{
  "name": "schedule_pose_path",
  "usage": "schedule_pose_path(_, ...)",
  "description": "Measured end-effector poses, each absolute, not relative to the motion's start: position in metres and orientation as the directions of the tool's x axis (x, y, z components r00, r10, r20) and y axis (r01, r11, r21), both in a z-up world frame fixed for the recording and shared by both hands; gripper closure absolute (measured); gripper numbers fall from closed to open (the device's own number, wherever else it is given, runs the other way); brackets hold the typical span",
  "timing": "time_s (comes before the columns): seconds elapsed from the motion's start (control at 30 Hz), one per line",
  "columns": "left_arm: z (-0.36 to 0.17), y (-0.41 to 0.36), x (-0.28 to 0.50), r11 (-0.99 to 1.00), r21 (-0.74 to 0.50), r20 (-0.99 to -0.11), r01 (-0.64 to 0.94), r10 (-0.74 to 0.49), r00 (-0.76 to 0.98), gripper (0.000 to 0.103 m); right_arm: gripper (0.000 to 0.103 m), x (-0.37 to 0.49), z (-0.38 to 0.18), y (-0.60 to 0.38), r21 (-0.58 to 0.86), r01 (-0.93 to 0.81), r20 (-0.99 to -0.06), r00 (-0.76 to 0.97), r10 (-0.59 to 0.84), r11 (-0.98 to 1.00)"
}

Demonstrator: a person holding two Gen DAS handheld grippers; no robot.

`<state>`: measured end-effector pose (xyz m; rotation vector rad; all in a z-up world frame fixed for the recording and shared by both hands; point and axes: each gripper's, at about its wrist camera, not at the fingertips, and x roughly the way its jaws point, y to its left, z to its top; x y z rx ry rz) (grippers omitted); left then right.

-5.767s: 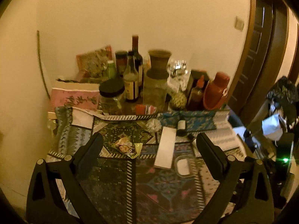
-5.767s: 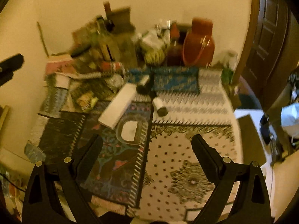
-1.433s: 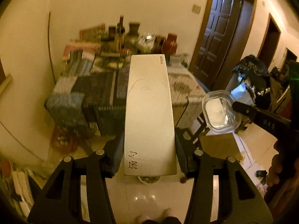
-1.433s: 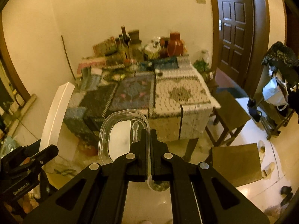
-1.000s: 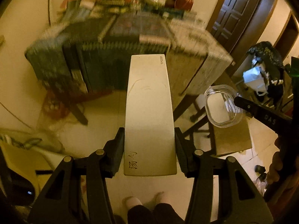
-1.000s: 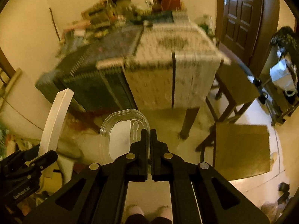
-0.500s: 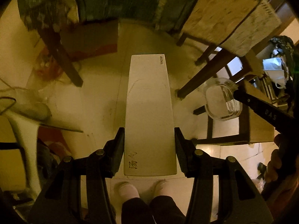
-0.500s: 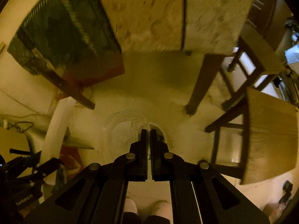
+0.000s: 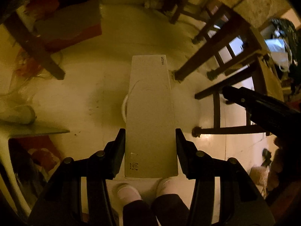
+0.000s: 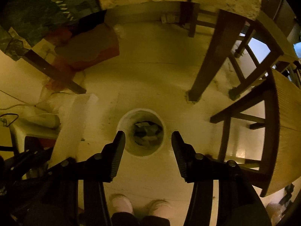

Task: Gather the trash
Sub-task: 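Open both tools to drop the box and lid into the wastebasket, then raise both open tools back toward the table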

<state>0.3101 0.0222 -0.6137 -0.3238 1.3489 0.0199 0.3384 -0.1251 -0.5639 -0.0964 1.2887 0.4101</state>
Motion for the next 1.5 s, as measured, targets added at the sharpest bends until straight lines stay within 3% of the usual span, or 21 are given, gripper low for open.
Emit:
schedule_pose_path(0.07, -0.616, 0.014, 0.321, 0.957, -0.226, -0.96, -0.184, -0.187, 0.21, 0.049, 0.056, 0.34, -0.56, -0.129, 0.151, -0.346, -0.946, 0.221, 0.237, 0.926)
schedule_pose_path(0.13, -0.627, 0.009, 0.334, 0.963, -0.201, -0.971, -0.182, -0.171, 0.167, 0.033, 0.056, 0.341, -0.556, -0.133, 0.146, -0.342, -0.946, 0.226, 0.232, 0.928)
schedule_pose_path(0.3, -0.633, 0.007, 0.344, 0.963, -0.162, -0.982, -0.214, -0.135, 0.135, 0.032, 0.056, 0.339, -0.539, -0.138, 0.147, -0.348, -0.945, 0.228, 0.235, 0.926)
schedule_pose_path(0.5, -0.584, 0.01, 0.337, 0.959, -0.181, -0.973, -0.22, -0.142, 0.18, 0.032, 0.056, 0.333, -0.5, -0.14, 0.161, -0.365, -0.938, 0.232, 0.257, 0.917)
schedule_pose_path(1.0, -0.347, 0.016, 0.298, 0.984, -0.118, -0.918, -0.132, -0.057, 0.393, 0.032, 0.056, 0.298, -0.305, -0.138, 0.138, -0.414, -0.862, 0.398, 0.315, 0.9)
schedule_pose_path(1.17, -0.253, 0.022, 0.279, 0.985, -0.131, -0.849, -0.11, -0.054, 0.526, 0.032, 0.055, 0.277, -0.23, -0.139, 0.1, -0.413, -0.807, 0.498, 0.316, 0.905)
schedule_pose_path(1.3, -0.185, 0.027, 0.26, 0.987, -0.134, -0.776, -0.092, -0.047, 0.628, 0.032, 0.039, 0.255, -0.177, -0.14, 0.095, -0.402, -0.743, 0.58, 0.333, 0.911)
schedule_pose_path(1.5, -0.093, 0.036, 0.221, 0.99, -0.13, -0.65, -0.06, -0.039, 0.759, 0.032, 0.036, 0.222, -0.101, -0.139, 0.077, -0.389, -0.638, 0.688, 0.345, 0.918)
